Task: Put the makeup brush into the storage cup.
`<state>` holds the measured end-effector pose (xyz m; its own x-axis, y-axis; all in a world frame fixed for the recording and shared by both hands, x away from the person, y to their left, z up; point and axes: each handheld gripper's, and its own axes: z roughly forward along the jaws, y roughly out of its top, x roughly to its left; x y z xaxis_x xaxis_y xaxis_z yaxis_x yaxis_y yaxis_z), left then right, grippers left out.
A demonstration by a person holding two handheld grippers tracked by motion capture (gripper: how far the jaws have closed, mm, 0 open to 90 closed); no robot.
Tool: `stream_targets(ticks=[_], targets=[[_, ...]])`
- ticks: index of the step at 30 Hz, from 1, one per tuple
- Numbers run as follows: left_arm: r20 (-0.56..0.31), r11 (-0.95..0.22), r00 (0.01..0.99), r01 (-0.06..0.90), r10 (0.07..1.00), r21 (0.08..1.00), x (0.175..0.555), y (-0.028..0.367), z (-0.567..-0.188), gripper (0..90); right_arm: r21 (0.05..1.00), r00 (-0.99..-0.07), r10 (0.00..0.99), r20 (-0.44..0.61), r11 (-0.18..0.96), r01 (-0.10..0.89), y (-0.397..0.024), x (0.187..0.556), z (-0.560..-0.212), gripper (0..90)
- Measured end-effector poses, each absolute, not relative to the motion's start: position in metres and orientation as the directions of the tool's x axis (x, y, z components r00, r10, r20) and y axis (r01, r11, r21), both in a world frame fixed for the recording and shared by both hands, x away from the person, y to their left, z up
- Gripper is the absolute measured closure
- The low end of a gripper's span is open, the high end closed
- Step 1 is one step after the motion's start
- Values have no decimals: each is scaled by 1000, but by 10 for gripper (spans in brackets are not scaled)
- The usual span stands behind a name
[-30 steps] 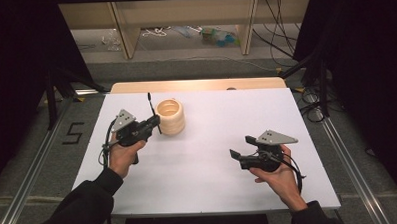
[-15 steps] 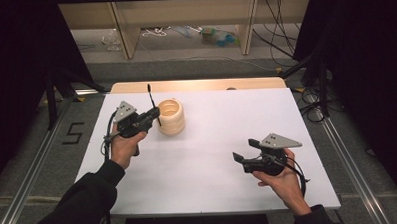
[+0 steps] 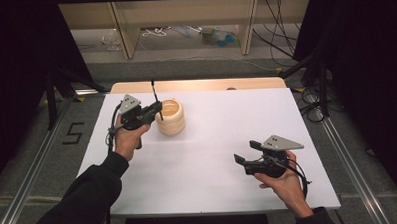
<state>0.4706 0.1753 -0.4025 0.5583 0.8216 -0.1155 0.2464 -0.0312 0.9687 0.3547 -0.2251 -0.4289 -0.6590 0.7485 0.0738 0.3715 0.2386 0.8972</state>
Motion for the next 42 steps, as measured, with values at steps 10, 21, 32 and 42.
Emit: stream_targets(ticks=[10, 21, 32, 42], targets=[[-103, -38, 547, 241, 831, 970, 483, 171, -394, 846, 889, -662, 744, 94, 236, 391, -224, 354, -429, 252], [-95, -42, 533, 240, 841, 970, 493, 168, -397, 846, 886, -662, 746, 72, 257, 387, -225, 354, -430, 252], [-95, -36, 529, 232, 843, 972, 501, 161, -390, 846, 883, -668, 741, 77, 261, 390, -224, 355, -431, 252], [-94, -49, 523, 252, 847, 966, 508, 156, -399, 846, 882, -667, 741, 76, 262, 391, -224, 354, -430, 252]])
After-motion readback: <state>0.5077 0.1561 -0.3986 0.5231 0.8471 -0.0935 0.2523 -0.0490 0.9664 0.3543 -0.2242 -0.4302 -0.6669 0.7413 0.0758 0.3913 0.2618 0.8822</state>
